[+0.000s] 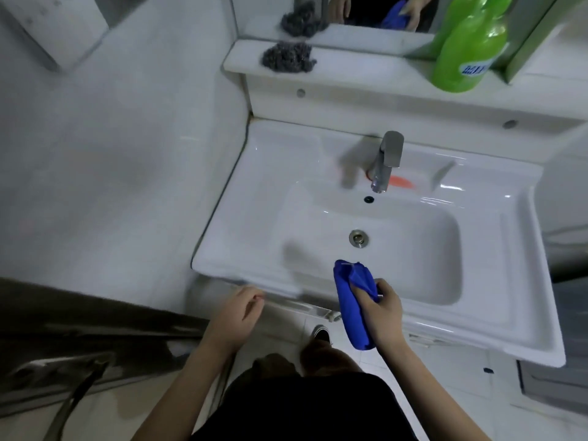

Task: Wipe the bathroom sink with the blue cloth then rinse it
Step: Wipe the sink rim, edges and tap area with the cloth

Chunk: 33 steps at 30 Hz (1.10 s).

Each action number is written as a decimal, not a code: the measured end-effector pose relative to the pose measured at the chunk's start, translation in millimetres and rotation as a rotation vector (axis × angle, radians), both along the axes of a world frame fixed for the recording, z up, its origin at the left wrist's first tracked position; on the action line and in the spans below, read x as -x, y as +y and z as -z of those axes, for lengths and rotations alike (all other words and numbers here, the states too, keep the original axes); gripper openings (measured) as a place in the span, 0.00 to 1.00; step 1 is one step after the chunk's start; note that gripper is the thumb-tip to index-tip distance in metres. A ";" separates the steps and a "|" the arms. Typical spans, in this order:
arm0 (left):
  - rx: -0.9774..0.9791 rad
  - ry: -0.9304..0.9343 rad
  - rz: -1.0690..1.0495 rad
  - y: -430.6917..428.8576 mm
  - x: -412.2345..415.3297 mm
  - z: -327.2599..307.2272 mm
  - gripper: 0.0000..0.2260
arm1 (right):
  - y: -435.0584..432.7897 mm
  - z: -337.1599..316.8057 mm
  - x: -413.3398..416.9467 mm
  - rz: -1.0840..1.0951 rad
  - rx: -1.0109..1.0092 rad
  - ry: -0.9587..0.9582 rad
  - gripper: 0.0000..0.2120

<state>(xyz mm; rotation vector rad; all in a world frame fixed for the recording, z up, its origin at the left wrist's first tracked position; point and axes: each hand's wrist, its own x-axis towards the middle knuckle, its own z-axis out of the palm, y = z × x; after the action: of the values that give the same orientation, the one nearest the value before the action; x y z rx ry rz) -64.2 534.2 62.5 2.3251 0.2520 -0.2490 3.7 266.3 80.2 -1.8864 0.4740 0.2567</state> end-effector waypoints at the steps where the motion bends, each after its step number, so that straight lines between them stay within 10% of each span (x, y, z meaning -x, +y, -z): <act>1: -0.005 -0.013 0.005 0.2 -14.3 -1.1 0.23 | -1.5 -0.2 -13.2 -0.001 0.002 -0.002 0.14; 16: -0.318 -0.193 0.281 27.4 -298.2 48.0 0.28 | 55.5 41.2 -178.7 0.184 -0.092 -0.035 0.13; 33: -0.586 -0.474 0.398 76.4 -356.3 142.5 0.22 | 153.3 122.1 -354.4 0.337 0.535 -0.199 0.08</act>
<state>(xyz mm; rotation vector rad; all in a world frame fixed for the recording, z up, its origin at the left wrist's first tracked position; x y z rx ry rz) 292.1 610.7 -80.0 2.9115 -0.4346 0.2211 358.2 419.6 -42.0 -2.2724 0.7664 -0.3106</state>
